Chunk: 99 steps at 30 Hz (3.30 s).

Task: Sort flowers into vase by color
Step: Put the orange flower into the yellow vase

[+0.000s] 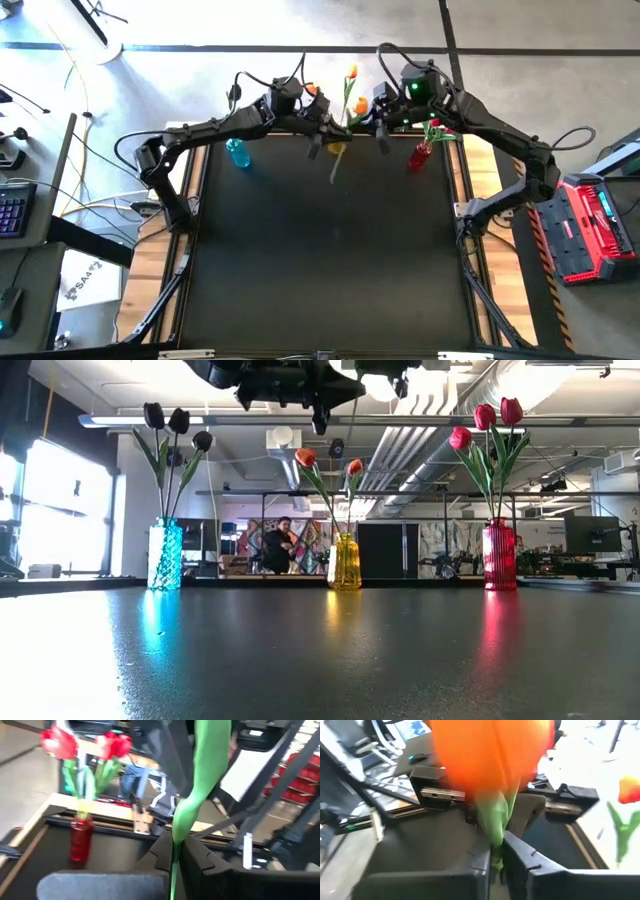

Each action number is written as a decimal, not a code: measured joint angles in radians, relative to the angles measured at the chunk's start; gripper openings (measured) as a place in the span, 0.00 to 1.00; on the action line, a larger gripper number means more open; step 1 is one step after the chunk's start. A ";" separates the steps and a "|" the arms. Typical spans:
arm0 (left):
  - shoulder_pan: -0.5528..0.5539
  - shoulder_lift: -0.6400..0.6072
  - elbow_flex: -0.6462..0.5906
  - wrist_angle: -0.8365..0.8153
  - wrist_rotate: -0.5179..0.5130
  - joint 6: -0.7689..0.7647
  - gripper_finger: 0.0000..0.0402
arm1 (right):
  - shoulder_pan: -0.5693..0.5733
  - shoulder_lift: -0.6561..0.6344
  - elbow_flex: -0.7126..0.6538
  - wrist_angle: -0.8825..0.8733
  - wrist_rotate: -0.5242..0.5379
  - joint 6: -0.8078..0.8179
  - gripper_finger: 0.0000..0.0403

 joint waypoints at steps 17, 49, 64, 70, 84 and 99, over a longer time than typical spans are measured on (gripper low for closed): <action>0.097 0.000 -0.088 0.307 -0.332 0.190 0.00 | -0.014 -0.139 0.001 0.053 0.355 -0.001 0.36; 0.095 0.139 -0.291 0.717 -0.540 0.224 0.00 | -0.194 -0.134 0.000 -0.066 0.280 -0.105 0.36; 0.093 0.152 -0.291 0.579 -0.590 0.194 0.04 | -0.222 -0.134 0.000 -0.075 0.278 -0.131 0.36; 0.089 0.152 -0.291 0.568 -0.593 0.165 0.16 | -0.243 -0.134 0.000 -0.076 0.237 -0.117 0.36; 0.066 0.124 -0.147 0.320 -0.571 0.168 0.40 | -0.246 -0.134 0.000 -0.107 0.229 -0.085 0.36; 0.066 0.109 0.169 -0.199 -0.506 0.155 0.40 | -0.260 -0.134 0.000 -0.134 0.195 -0.112 0.36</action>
